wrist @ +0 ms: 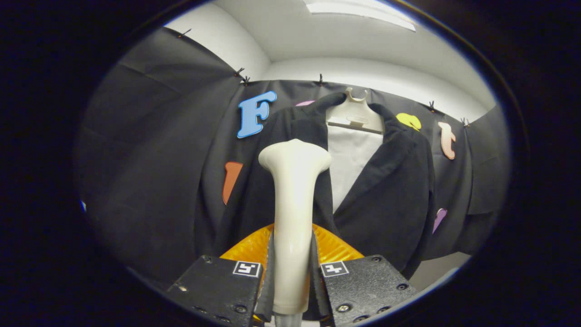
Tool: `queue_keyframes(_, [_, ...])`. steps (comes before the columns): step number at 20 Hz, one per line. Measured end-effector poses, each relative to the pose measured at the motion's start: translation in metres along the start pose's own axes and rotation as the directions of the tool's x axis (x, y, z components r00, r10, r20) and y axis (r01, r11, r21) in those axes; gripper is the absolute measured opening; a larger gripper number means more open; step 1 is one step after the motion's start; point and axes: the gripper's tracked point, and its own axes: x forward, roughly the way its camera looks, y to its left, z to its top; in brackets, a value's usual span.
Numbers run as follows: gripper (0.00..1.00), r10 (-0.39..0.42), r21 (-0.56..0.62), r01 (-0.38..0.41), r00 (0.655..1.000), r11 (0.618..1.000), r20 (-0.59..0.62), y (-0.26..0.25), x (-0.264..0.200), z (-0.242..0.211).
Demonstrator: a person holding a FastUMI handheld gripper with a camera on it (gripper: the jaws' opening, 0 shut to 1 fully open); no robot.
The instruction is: Iron the clothes twice with a garment steamer, once on the left side and once on the right side.
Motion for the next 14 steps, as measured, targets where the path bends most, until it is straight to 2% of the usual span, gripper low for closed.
queue_keyframes(14, [0.35,-0.033,-0.041,0.027,0.991,0.999,-0.127,-0.01,-0.017,-0.069])
